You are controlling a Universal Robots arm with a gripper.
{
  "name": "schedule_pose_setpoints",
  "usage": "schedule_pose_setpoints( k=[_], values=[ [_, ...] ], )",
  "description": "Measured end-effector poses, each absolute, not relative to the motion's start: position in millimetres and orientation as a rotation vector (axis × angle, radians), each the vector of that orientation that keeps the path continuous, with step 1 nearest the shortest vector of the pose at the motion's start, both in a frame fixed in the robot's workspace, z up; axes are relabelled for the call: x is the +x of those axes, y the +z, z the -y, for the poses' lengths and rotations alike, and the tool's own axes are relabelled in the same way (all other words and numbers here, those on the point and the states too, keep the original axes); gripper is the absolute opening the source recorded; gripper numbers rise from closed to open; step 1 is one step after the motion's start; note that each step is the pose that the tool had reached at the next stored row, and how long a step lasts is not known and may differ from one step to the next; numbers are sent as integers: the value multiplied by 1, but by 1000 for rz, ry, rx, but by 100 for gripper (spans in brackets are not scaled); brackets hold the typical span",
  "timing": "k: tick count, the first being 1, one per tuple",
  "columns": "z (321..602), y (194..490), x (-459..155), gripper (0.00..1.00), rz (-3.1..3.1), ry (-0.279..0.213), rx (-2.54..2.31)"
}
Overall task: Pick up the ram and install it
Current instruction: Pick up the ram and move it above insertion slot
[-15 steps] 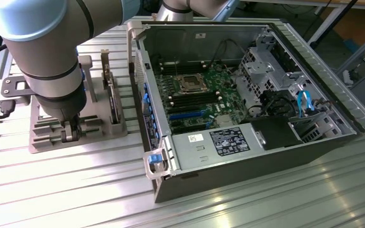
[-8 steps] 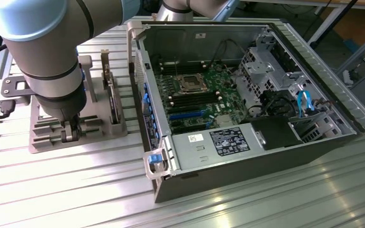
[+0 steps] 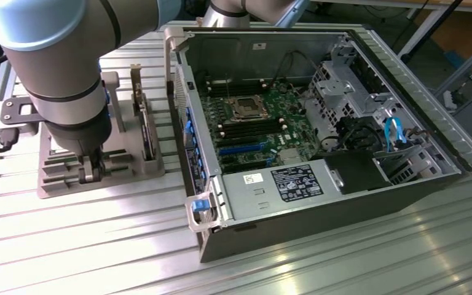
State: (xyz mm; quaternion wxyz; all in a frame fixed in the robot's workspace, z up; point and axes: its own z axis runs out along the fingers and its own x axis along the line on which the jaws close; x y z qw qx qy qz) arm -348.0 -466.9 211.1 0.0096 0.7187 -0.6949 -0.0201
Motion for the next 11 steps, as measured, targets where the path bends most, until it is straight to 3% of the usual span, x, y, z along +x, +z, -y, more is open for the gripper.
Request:
schedule_pose_setpoints(
  k=[11],
  values=[
    [467,225,-348,12,2170,-63,2244]
  ],
)
